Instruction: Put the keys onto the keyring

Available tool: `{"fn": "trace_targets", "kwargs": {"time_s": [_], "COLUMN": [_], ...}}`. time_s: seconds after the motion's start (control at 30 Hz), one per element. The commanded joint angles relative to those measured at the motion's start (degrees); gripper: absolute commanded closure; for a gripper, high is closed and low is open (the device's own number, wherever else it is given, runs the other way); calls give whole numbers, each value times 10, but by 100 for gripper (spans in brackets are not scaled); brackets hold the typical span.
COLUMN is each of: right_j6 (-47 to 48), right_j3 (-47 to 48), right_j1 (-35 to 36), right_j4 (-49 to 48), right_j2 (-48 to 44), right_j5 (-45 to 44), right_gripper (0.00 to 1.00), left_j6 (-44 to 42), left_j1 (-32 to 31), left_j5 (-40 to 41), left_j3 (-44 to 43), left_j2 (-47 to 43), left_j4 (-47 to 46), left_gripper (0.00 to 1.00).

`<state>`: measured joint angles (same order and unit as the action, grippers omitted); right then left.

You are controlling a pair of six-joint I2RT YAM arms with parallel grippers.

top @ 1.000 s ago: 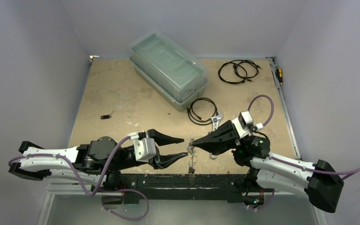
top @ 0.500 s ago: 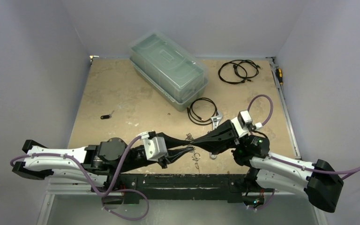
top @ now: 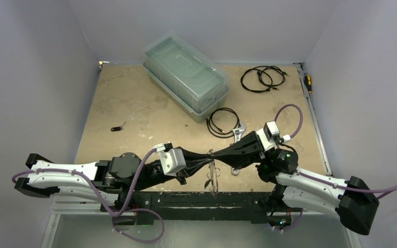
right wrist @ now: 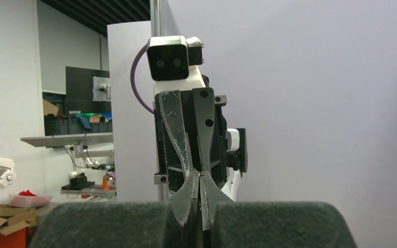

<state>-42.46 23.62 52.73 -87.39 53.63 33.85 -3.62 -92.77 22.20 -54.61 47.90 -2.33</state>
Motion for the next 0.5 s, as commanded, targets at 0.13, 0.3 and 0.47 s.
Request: {"fn": "trace_targets", "kwargs": {"time_s": [0.13, 0.3, 0.47], "right_j6": [-12, 40, 120], "right_j3": [20, 24, 41], "right_j1": [2, 2, 2], "right_j4": [-175, -83, 65], "right_j2": [-6, -43, -96], "right_j5": [25, 22, 17], "right_gripper": [100, 83, 54], "left_j6": [3, 11, 16], "left_j1": [0, 0, 0], "left_j5": [67, 63, 53], "left_j3": [-3, -21, -26], "left_j2": [-16, -25, -45], "left_j4": [-24, 20, 61], "left_gripper": [100, 100, 100]}}
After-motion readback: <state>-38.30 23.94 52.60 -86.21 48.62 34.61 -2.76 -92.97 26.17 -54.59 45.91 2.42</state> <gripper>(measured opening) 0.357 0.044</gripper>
